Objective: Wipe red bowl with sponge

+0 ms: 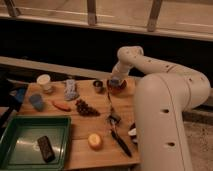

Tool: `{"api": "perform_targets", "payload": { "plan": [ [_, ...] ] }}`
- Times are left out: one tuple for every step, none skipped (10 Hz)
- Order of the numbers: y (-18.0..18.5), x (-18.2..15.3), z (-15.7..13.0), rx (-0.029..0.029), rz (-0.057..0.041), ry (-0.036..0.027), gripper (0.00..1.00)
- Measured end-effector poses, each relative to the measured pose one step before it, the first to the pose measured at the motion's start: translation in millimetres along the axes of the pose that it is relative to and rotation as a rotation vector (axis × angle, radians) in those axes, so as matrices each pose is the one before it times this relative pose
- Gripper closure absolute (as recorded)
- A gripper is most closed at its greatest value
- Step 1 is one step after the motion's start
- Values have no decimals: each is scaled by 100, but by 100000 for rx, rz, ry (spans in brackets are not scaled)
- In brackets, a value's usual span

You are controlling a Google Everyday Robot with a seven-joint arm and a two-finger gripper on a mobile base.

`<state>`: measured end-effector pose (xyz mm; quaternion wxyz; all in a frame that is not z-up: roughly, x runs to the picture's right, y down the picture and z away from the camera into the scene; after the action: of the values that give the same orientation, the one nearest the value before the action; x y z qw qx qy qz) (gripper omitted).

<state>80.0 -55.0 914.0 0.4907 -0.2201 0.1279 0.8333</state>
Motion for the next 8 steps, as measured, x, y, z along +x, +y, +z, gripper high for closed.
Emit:
{"api": "perform_targets", "payload": {
  "plan": [
    [-8,598,-260,-53,-604,619,100],
    [-198,629,-429,-16,-526,767,100],
    [-632,630,-572,559,-155,949,100],
    [-485,279,-325,502,303,545,100],
    [-936,-118,-324,1193,900,309,100],
    [-498,-919,-227,1279,669,-492,100],
    [-27,-1004,133,876,-159,-36,100],
    [315,-919,118,25,-552,-196,100]
  ]
}}
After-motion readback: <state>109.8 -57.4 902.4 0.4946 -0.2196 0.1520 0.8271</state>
